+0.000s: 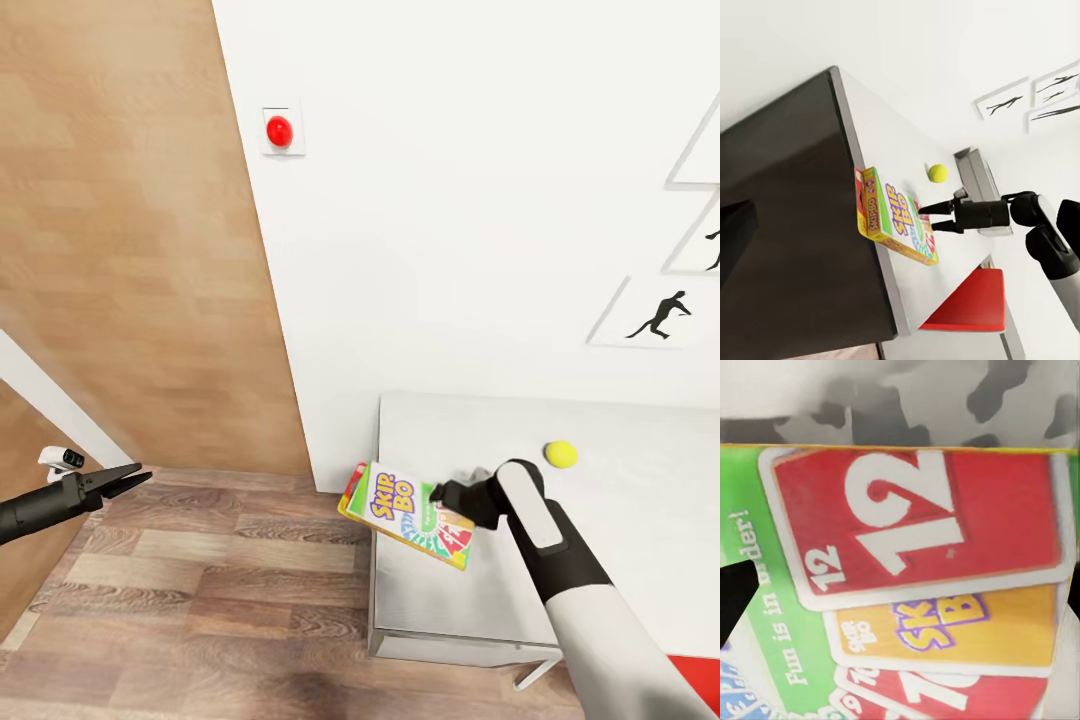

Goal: Put all the toys in the child's room - the three board games (two on the bed and one on the table), the two jigsaw puzzles on the table, and the tennis ball on the table - inside the toy box on the table in the child's room.

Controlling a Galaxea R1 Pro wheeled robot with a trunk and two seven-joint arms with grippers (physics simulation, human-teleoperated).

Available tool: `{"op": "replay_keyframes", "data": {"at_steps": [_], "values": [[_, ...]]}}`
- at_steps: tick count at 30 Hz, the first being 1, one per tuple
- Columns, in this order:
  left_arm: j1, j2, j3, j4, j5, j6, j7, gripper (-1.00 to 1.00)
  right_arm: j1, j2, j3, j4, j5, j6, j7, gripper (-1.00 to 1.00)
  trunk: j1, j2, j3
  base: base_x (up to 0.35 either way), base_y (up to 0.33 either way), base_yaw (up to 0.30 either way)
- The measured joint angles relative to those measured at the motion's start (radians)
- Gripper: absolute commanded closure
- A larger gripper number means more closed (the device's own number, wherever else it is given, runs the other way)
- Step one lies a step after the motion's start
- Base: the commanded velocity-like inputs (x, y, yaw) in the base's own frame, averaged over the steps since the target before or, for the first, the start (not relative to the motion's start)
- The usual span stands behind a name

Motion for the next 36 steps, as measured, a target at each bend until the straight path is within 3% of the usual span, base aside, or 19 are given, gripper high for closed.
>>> {"op": "replay_keyframes", "data": {"at_steps": [9, 21, 31, 36], "values": [[0.000, 0.000, 0.000, 0.000, 0.000, 0.000, 0.000, -1.00, 0.013, -0.003, -0.004, -0.093, 0.002, 0.000, -0.001, -1.00, 0.000, 0.000, 0.008, 0.000, 0.000, -0.109], [0.000, 0.000, 0.000, 0.000, 0.000, 0.000, 0.000, -1.00, 0.049, -0.040, -0.005, -0.254, -0.005, 0.001, -0.001, -1.00, 0.000, 0.000, 0.025, 0.000, 0.000, -0.158], [0.000, -0.002, -0.001, 0.000, 0.000, -0.001, 0.000, -1.00, 0.165, -0.052, -0.045, -0.448, -0.020, 0.000, 0.006, -1.00, 0.000, 0.000, 0.039, 0.000, 0.000, -0.153], [0.000, -0.004, -0.003, 0.000, 0.000, -0.008, 0.000, -1.00, 0.241, -0.053, -0.082, -0.482, -0.056, -0.002, 0.097, -1.00, 0.000, 0.000, 0.046, 0.000, 0.000, -0.126]]}}
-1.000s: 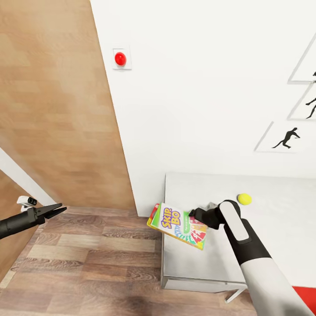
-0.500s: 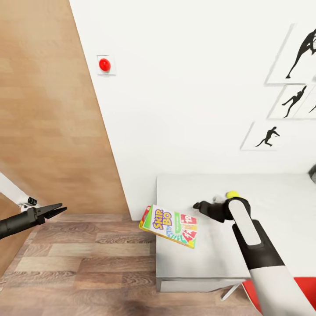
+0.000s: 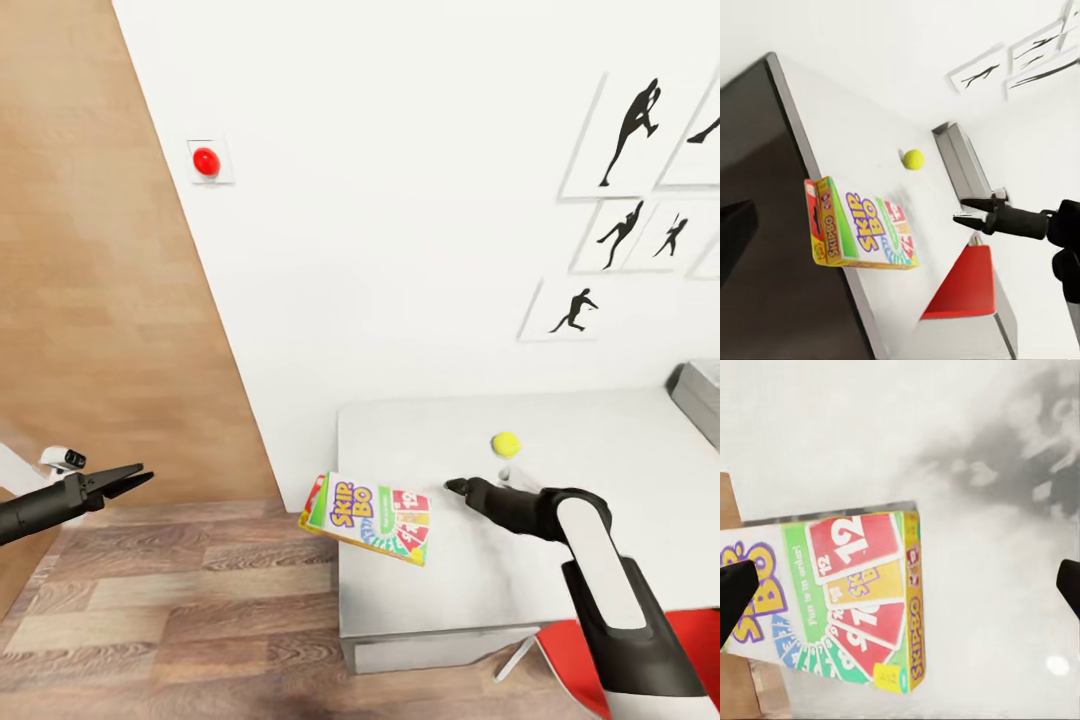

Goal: Put all the toys in the child's room - the three board games (two on the bed and one on the table), the two jigsaw puzzles on the table, and the tennis ball on the table - inside the toy box on the table in the child's room.

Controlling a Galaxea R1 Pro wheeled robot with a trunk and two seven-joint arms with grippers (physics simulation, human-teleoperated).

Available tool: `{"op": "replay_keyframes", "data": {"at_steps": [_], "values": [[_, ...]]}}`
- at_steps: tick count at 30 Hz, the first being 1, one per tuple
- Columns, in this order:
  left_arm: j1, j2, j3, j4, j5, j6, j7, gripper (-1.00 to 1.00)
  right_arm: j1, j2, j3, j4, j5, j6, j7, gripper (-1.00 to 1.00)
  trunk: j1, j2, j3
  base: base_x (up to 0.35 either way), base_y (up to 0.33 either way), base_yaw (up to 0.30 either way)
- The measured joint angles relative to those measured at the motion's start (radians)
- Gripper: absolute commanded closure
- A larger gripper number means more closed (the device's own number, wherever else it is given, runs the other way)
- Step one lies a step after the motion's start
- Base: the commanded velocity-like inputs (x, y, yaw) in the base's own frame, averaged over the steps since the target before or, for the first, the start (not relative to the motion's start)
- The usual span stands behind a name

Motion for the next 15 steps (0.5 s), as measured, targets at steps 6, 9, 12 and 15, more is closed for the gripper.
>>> {"op": "replay_keyframes", "data": {"at_steps": [6, 9, 12, 15], "values": [[0.000, -0.003, -0.003, 0.000, -0.001, -0.023, 0.000, -1.00, 0.060, -0.001, -0.022, -0.012, -0.022, -0.019, 0.321, -1.00, 0.000, 0.000, 0.009, 0.000, 0.000, -0.099], [0.000, -0.004, -0.003, 0.000, -0.001, -0.029, 0.000, -1.00, 0.085, -0.004, -0.040, -0.016, -0.026, -0.062, 0.583, -1.00, 0.000, 0.000, 0.013, 0.000, 0.000, -0.082], [0.000, -0.004, -0.003, 0.000, -0.001, -0.031, 0.000, -1.00, 0.122, -0.009, -0.055, -0.018, -0.040, -0.108, 0.749, -1.00, 0.000, 0.000, 0.018, 0.000, 0.000, -0.078], [0.000, -0.005, -0.003, 0.000, -0.001, -0.032, 0.000, -1.00, 0.169, -0.026, -0.065, -0.018, -0.028, -0.150, 0.911, -1.00, 0.000, 0.000, 0.023, 0.000, 0.000, -0.076]]}}
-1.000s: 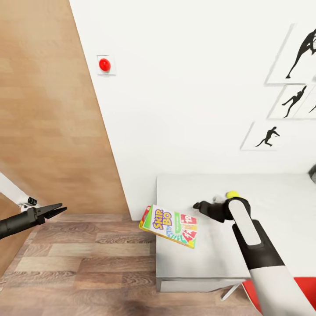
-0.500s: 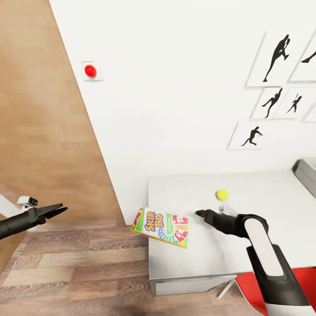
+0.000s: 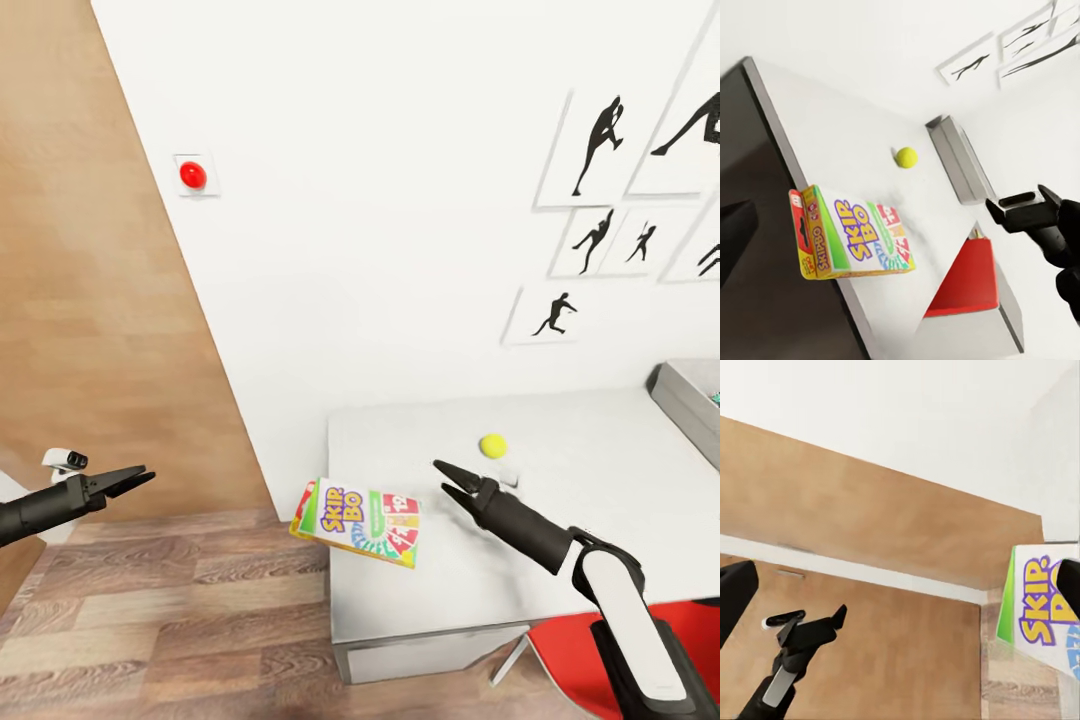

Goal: Put all the toys in the child's room - the three board games (two on the bed and one on the table), the two jigsaw puzzles on the table, and the tennis ball on the table - inside the toy box on the table in the child's room.

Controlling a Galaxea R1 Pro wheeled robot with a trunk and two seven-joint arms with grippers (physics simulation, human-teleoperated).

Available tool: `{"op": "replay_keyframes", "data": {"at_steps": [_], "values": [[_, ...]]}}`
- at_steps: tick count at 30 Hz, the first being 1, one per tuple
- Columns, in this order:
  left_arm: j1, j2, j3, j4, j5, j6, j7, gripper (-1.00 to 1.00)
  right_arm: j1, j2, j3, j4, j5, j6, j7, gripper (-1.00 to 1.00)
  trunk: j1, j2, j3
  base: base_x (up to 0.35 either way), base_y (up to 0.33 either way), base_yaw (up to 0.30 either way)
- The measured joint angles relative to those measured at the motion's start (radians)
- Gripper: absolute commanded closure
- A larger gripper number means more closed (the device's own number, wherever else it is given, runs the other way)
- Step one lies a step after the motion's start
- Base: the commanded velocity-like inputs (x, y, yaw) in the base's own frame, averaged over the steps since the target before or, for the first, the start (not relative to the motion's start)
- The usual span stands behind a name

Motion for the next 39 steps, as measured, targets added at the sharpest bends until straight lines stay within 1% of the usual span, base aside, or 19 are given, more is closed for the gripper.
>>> {"op": "replay_keyframes", "data": {"at_steps": [4, 9, 13, 16, 20, 24, 25, 32, 39], "values": [[0.000, -0.001, 0.000, 0.000, 0.000, 0.000, 0.000, -1.00, 0.058, -0.024, -0.002, 0.000, 0.016, -0.059, 0.184, -1.00, 0.000, 0.000, 0.006, 0.000, 0.000, -0.073], [0.000, 0.000, 0.000, 0.000, 0.000, -0.001, 0.000, -1.00, 0.108, -0.040, -0.002, 0.000, 0.028, -0.137, 0.375, -1.00, 0.000, 0.000, 0.014, 0.000, 0.000, -0.071], [0.000, -0.001, 0.000, 0.000, 0.000, -0.001, 0.000, -1.00, 0.151, -0.045, -0.003, 0.000, 0.033, -0.195, 0.501, -1.00, 0.000, 0.000, 0.020, 0.000, 0.000, -0.051], [0.000, -0.001, 0.000, 0.000, 0.000, -0.002, 0.000, -1.00, 0.181, -0.046, -0.006, 0.000, 0.046, -0.237, 0.570, -1.00, 0.000, 0.000, 0.022, 0.000, 0.000, -0.024], [0.000, -0.001, 0.000, 0.000, -0.003, -0.002, 0.000, -1.00, 0.204, -0.047, -0.010, 0.000, 0.082, -0.288, 0.635, -1.00, 0.000, 0.000, 0.024, 0.000, 0.000, -0.011], [0.000, -0.001, 0.000, 0.000, -0.009, -0.003, 0.000, -1.00, 0.213, -0.045, -0.011, 0.000, 0.113, -0.321, 0.683, -1.00, 0.000, 0.000, 0.024, 0.000, 0.000, -0.004], [0.000, -0.001, 0.001, 0.000, -0.013, -0.004, 0.000, -1.00, 0.217, -0.046, -0.015, 0.000, 0.126, -0.334, 0.714, -1.00, 0.000, 0.000, 0.025, 0.000, 0.000, -0.001], [0.000, -0.002, 0.001, 0.000, -0.018, -0.005, 0.010, -1.00, 0.220, -0.047, -0.032, 0.000, 0.135, -0.342, 0.740, -1.00, 0.000, 0.000, 0.025, 0.029, -0.010, 0.000], [0.000, -0.005, 0.001, 0.000, -0.027, -0.005, 0.058, -1.00, 0.220, -0.046, -0.039, 0.000, 0.138, -0.344, 0.747, -1.00, 0.000, 0.000, 0.025, 0.155, -0.150, 0.000]]}}
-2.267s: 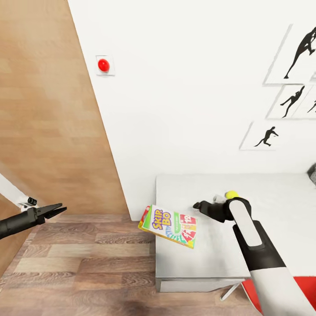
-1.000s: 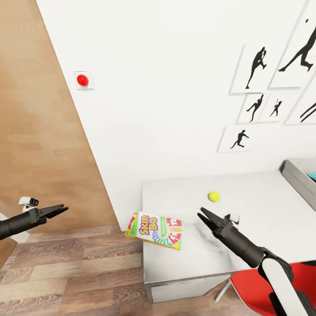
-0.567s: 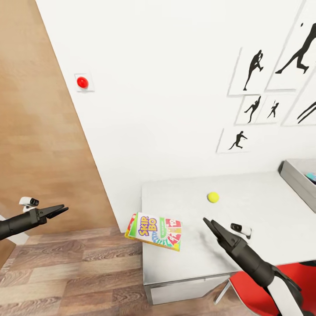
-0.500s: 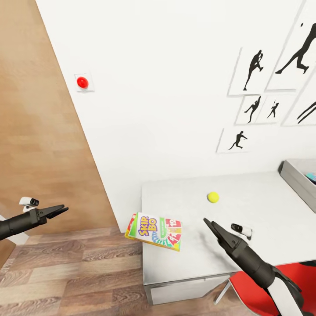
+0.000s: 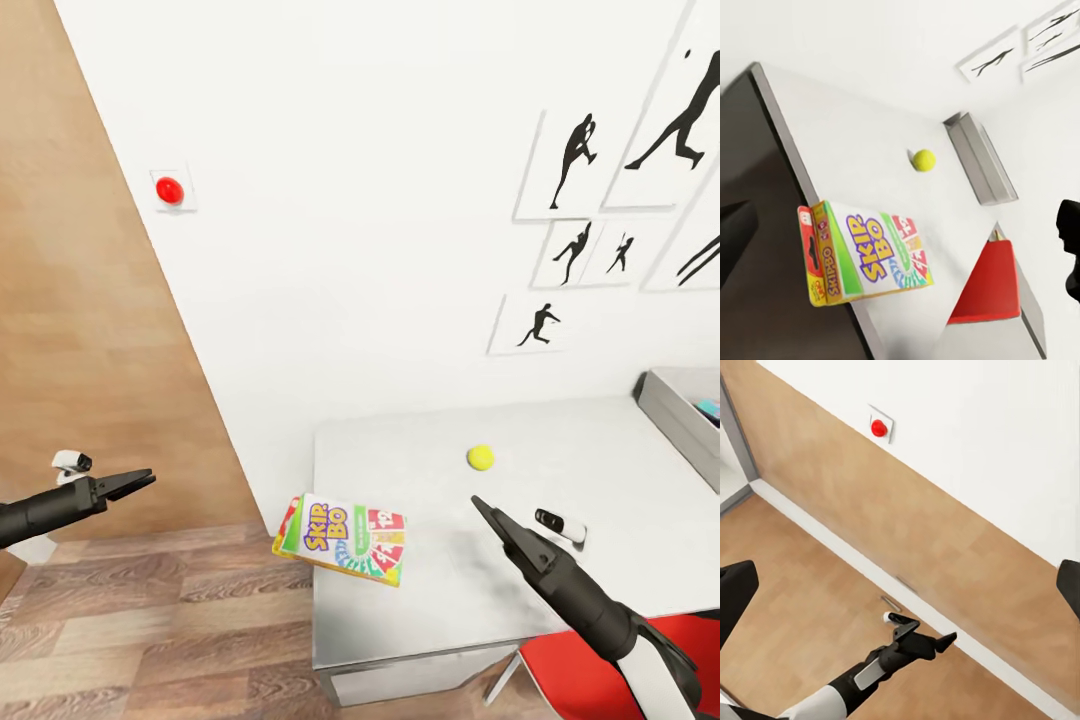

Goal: Put all the toys in the child's room - the three board games (two on the bed and one on the table), the two jigsaw puzzles on the table, and the tennis ball on the table - inside the toy box on the table in the child's room.

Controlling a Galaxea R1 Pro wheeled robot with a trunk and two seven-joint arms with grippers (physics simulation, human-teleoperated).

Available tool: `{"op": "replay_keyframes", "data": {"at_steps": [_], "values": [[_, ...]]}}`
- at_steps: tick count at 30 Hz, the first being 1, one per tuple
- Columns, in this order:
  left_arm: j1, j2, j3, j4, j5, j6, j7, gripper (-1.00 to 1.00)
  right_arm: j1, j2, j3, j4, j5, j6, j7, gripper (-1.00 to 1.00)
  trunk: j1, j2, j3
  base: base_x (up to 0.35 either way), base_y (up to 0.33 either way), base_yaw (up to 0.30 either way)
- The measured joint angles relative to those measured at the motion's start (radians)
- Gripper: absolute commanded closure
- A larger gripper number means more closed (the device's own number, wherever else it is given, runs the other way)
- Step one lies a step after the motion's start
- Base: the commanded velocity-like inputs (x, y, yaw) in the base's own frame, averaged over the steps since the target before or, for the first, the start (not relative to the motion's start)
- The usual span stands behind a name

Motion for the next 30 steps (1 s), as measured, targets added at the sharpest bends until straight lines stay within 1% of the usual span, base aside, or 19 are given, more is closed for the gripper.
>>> {"op": "replay_keyframes", "data": {"at_steps": [4, 9, 15, 21, 24, 25, 26, 30], "values": [[0.000, -0.006, -0.002, 0.000, -0.001, 0.001, 0.048, -1.00, 0.000, 0.000, -0.001, 0.000, 0.000, 0.000, 0.001, -1.00, 0.000, 0.000, 0.001, 0.186, -0.185, -0.045], [-0.001, -0.018, -0.004, 0.000, -0.003, 0.002, 0.111, -1.00, 0.000, 0.000, -0.001, 0.000, 0.000, 0.000, 0.002, -1.00, 0.000, 0.000, 0.005, 0.133, -0.137, -0.140], [-0.002, -0.038, -0.007, 0.000, -0.005, 0.004, 0.179, -1.00, 0.000, -0.001, -0.003, 0.000, 0.000, 0.000, 0.009, -1.00, 0.000, 0.000, 0.011, 0.042, -0.047, -0.189], [-0.002, -0.055, -0.008, 0.000, -0.009, 0.011, 0.262, -1.00, 0.000, -0.001, -0.003, 0.001, 0.000, 0.000, 0.020, -1.00, 0.000, 0.000, 0.018, 0.011, -0.012, -0.205], [-0.002, -0.060, -0.009, 0.000, -0.015, 0.014, 0.303, -1.00, 0.000, -0.001, -0.004, 0.000, 0.000, 0.000, 0.023, -1.00, 0.000, 0.000, 0.022, 0.004, -0.005, -0.209], [-0.002, -0.060, -0.009, 0.000, -0.015, 0.014, 0.304, -1.00, 0.000, -0.001, -0.004, 0.000, 0.000, 0.000, 0.023, -1.00, 0.000, 0.000, 0.023, 0.002, -0.003, -0.210], [-0.002, -0.061, -0.009, 0.000, -0.021, 0.016, 0.327, -1.00, 0.000, -0.001, -0.004, 0.000, 0.000, 0.000, 0.024, -1.00, 0.000, 0.000, 0.024, 0.002, -0.002, -0.210], [-0.002, -0.063, -0.010, 0.003, -0.039, 0.020, 0.362, -1.00, 0.000, -0.001, -0.008, 0.000, 0.000, 0.000, 0.025, -1.00, 0.000, 0.000, 0.029, 0.001, -0.001, -0.211]]}}
